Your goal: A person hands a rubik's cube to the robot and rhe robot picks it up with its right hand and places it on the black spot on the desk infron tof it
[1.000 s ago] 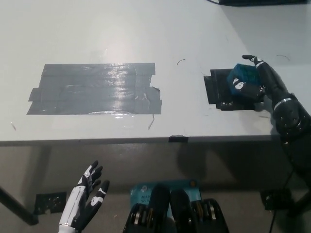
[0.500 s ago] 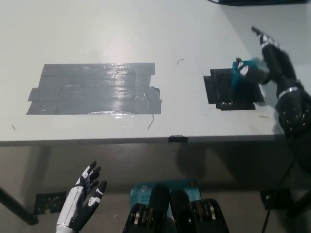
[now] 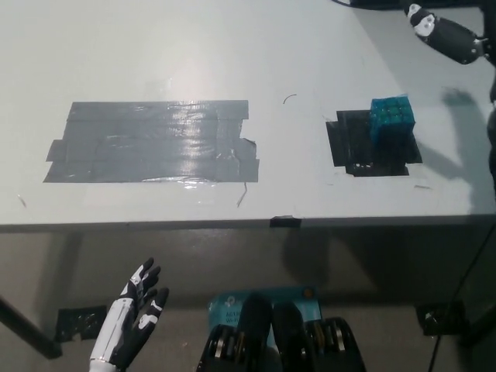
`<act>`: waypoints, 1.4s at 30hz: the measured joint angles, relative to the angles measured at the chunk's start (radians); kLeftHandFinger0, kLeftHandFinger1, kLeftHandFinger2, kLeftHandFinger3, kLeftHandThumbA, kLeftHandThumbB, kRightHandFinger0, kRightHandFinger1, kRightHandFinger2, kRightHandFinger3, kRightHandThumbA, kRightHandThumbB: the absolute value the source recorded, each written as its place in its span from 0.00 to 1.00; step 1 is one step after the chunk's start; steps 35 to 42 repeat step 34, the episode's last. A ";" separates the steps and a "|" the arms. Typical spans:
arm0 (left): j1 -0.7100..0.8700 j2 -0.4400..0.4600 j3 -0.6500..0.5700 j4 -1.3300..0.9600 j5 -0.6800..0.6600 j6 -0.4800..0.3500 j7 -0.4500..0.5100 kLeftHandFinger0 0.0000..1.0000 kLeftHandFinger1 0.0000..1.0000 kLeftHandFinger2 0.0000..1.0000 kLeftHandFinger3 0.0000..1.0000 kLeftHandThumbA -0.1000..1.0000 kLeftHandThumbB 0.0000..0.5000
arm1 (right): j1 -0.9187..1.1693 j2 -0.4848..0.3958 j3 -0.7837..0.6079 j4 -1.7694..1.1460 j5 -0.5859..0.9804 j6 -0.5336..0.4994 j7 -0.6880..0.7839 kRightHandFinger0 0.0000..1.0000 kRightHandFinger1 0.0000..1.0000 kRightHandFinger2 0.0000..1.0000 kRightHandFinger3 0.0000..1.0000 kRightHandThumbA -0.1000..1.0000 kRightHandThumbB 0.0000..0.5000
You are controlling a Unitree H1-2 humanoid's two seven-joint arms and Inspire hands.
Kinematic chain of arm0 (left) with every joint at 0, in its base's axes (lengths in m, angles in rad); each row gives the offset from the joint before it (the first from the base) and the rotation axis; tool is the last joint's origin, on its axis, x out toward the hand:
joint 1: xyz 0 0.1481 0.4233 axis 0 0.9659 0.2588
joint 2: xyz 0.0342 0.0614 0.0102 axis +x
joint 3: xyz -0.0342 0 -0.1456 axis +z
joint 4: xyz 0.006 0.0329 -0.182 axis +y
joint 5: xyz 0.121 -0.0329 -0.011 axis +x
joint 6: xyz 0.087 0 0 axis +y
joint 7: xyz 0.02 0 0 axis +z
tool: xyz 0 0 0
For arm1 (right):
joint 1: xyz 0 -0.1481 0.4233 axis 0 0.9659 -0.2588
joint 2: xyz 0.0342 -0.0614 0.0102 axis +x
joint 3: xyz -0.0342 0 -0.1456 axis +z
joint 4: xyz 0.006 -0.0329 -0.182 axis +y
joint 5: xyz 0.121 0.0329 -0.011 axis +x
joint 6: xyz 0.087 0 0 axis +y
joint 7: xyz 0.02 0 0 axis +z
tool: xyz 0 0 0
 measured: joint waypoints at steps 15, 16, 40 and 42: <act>-0.012 0.000 -0.009 0.027 0.007 -0.008 0.000 1.00 1.00 1.00 1.00 1.00 0.27 | 0.712 0.193 0.078 -0.480 0.040 0.000 0.023 1.00 1.00 1.00 1.00 0.84 0.34; -0.013 0.000 -0.009 0.029 0.007 -0.009 0.000 1.00 1.00 1.00 1.00 1.00 0.27 | 0.742 0.212 0.083 -0.467 0.044 -0.004 0.023 1.00 1.00 1.00 1.00 0.82 0.27; -0.023 0.000 -0.014 0.038 0.015 -0.040 0.000 1.00 1.00 1.00 1.00 0.97 0.26 | 0.747 0.257 0.096 -0.048 0.062 -0.096 0.028 1.00 1.00 1.00 1.00 0.71 0.23; -0.023 0.000 -0.014 0.038 0.015 -0.040 0.000 1.00 1.00 1.00 1.00 0.97 0.26 | 0.747 0.257 0.096 -0.048 0.062 -0.096 0.028 1.00 1.00 1.00 1.00 0.71 0.23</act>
